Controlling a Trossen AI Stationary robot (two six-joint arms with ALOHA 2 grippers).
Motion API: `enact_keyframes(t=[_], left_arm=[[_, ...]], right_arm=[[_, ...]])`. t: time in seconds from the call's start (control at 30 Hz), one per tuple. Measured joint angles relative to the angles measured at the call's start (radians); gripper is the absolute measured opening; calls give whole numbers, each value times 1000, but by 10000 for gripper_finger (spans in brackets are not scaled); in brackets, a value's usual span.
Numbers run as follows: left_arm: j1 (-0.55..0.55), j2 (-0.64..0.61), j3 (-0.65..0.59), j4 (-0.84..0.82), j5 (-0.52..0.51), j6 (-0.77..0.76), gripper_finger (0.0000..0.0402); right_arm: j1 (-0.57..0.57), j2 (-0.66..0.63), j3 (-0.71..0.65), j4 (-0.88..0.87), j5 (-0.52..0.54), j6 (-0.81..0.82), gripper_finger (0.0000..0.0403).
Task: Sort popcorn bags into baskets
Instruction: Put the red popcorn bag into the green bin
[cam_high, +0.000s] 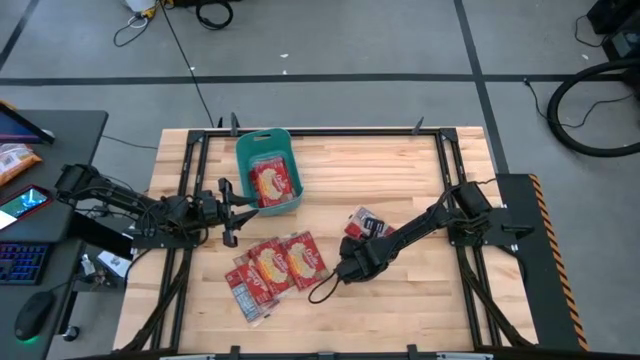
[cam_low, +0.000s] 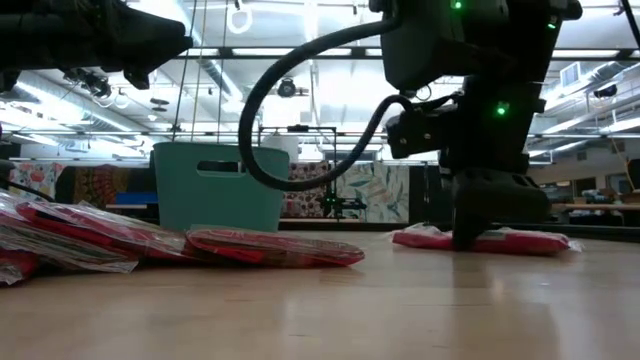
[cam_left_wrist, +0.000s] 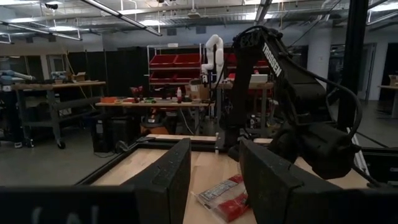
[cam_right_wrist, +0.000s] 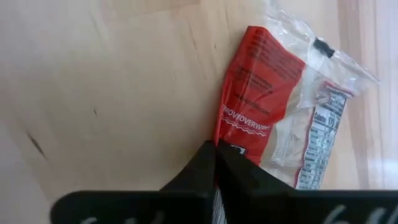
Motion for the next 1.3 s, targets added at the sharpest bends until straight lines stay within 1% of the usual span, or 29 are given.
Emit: enact_keyframes(t=[0.03,0.13,0.23,0.47,0.6,0.8,1.03,1.17,1.3], left_arm=[[0,0,0,0,0,0,144],[0,0,0,0,0,0,144],[0,0,0,0,0,0,144],[0,0,0,0,0,1,144],[0,0,0,0,0,1,144],[0,0,0,0,0,-3,144],[0,0,0,0,0,-4,144],[0,0,-1,0,0,-4,144],[0,0,-1,0,0,-4,144]], right_arm=[[0,0,1,0,-1,-14,9],[4,-10,0,1,-1,-32,11],[5,-26,27,-40,7,-52,6],[4,-77,110,-110,139,-107,4],[4,-104,147,-121,220,-128,3],[-30,-113,193,-117,294,-161,2],[-108,-113,243,-42,347,-327,2],[-167,-113,260,39,350,-454,2],[-229,-113,279,173,345,-585,2]])
